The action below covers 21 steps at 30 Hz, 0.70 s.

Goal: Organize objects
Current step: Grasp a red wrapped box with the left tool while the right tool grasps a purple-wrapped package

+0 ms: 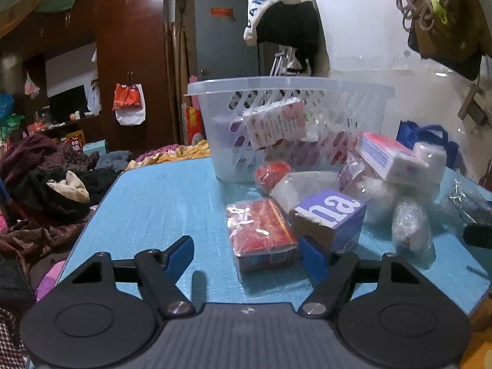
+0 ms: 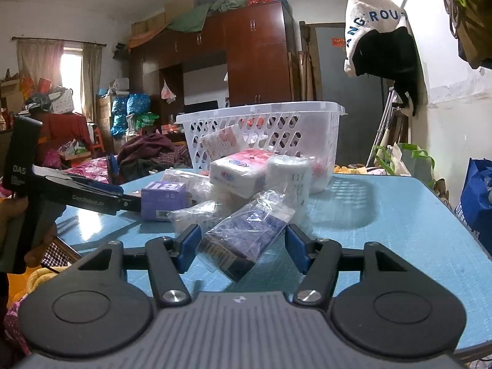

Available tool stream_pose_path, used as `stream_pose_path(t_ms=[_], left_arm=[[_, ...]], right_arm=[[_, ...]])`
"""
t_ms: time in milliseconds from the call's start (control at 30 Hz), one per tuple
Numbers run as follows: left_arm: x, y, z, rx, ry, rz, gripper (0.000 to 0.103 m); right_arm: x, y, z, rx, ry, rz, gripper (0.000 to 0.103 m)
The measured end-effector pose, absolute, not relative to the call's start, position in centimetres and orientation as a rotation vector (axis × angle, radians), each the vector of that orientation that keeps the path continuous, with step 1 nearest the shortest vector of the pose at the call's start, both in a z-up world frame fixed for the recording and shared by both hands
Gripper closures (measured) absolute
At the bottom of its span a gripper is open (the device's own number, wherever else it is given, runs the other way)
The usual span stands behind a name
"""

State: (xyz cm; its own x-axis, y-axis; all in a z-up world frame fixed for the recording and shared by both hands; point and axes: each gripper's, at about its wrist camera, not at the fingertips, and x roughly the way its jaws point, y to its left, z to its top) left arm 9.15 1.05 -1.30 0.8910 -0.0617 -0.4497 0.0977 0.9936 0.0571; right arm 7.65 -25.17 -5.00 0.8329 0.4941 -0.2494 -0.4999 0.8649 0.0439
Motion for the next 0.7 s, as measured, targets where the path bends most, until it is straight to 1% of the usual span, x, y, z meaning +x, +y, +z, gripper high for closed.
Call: stream_pose_path(t_ms=[100, 133, 167, 200, 400, 700], left_arm=[[9.7, 0.6, -1.2, 0.083, 0.481, -0.084, 0.027], [9.8, 0.4, -1.2, 0.084, 0.483, -0.086, 0.034], [10.0, 0.3, -1.3, 0.084, 0.485, -0.084, 0.049], [10.0, 0.3, -1.4, 0.085, 0.484, -0.091, 0.052], [8.3, 0.5, -1.6, 0.084, 0.422, -0.115, 0.053], [6.7, 2.5, -0.4, 0.043, 0.346, -0.1, 0.053]], right_arm=[[7.7, -25.3, -5.0, -0.023, 0.259, 0.525, 0.04], [7.7, -25.3, -4.9, -0.024, 0.259, 0.525, 0.04], [7.7, -25.3, -4.9, -0.023, 0.259, 0.525, 0.04], [7.7, -25.4, -4.9, -0.022, 0.257, 0.524, 0.04], [7.5, -26.0, -4.5, -0.016, 0.241, 0.516, 0.04], [7.4, -26.7, -3.9, -0.008, 0.215, 0.491, 0.04]])
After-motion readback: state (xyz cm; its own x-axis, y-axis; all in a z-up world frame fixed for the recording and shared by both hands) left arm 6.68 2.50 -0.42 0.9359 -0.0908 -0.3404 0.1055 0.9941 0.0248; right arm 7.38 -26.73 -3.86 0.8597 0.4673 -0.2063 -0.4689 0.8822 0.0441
